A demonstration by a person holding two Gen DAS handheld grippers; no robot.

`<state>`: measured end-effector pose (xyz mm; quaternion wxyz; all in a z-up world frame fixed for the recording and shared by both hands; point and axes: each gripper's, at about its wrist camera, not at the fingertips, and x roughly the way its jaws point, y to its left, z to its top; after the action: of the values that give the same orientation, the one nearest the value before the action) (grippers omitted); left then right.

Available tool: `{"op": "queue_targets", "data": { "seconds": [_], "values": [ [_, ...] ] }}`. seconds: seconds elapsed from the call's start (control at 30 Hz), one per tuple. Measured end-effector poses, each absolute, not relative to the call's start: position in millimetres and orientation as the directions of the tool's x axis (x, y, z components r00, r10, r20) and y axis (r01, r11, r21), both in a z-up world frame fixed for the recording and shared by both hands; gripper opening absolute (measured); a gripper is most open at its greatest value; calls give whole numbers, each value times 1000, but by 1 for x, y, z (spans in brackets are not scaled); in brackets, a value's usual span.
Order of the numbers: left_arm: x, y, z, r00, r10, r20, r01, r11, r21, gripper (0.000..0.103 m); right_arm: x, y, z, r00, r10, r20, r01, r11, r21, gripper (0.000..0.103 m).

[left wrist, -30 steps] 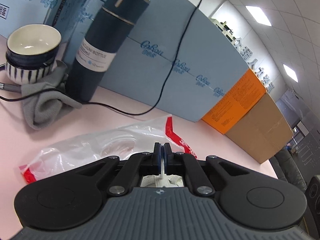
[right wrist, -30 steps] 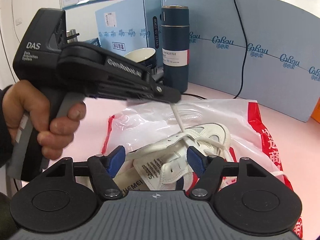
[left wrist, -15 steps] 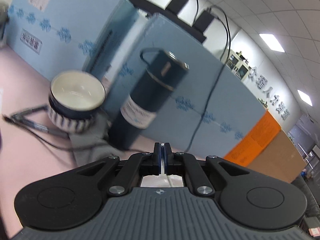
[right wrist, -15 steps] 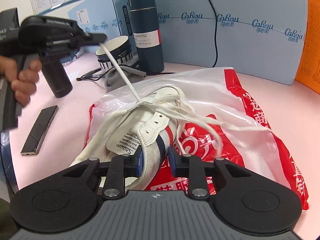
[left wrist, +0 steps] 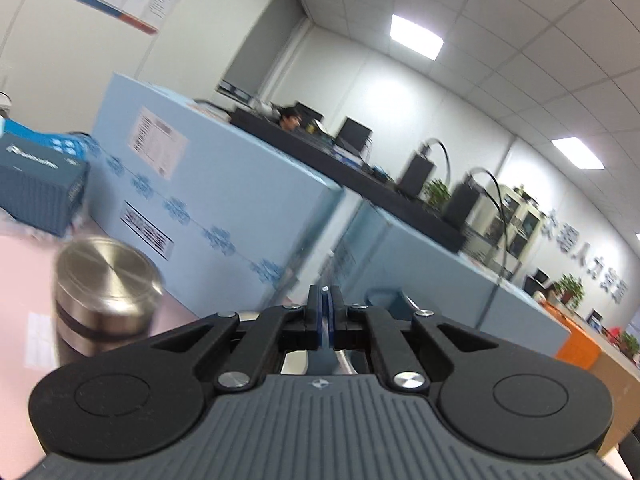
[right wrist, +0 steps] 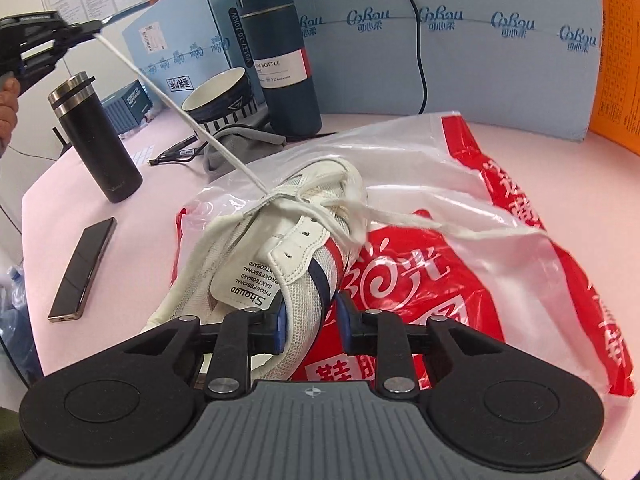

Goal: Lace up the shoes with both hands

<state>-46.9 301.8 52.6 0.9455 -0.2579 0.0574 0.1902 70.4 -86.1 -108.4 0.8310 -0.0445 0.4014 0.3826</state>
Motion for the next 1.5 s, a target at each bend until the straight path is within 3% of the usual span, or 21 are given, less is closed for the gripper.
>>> {"op": "queue_targets", "data": {
  "seconds": [0.23, 0.77, 0.97, 1.07, 1.17, 1.2, 1.27, 1.33, 1.37, 1.5],
  "values": [
    [-79, 329, 76, 871, 466, -153, -481, 750, -454, 2, 70, -86, -108, 384, 598, -703, -670, 705, 234, 23],
    [-120, 370, 131, 775, 628, -68, -598, 695, -399, 2, 71, -87, -109, 389, 592, -706, -665, 711, 229, 23],
    [-126, 373, 153, 776, 629, -54, -607, 721, -334, 2, 71, -87, -110, 393, 592, -703, -662, 713, 231, 23],
    [-121, 366, 150, 815, 575, -71, -566, 765, -307, 2, 72, -89, -110, 403, 590, -700, -650, 723, 235, 31],
    [-113, 350, 141, 867, 489, -95, -494, 819, -290, 3, 74, -93, -112, 404, 598, -692, -634, 729, 259, 33],
    [-109, 344, 137, 888, 448, -106, -459, 840, -289, 7, 74, -94, -112, 406, 599, -690, -631, 730, 262, 33],
    [-100, 328, 128, 925, 354, -137, -379, 881, -282, 25, 73, -94, -111, 412, 604, -682, -631, 729, 265, 33],
    [-86, 303, 113, 953, 232, -195, -279, 922, -268, 76, 72, -95, -111, 418, 611, -673, -632, 728, 268, 33],
    [-78, 287, 102, 962, 161, -221, -218, 941, -260, 81, 72, -96, -110, 422, 620, -661, -631, 725, 276, 33],
    [-45, 213, 43, 911, -74, -406, -12, 978, -207, 82, 73, -101, -109, 436, 626, -646, -616, 732, 293, 39]
  ]
}}
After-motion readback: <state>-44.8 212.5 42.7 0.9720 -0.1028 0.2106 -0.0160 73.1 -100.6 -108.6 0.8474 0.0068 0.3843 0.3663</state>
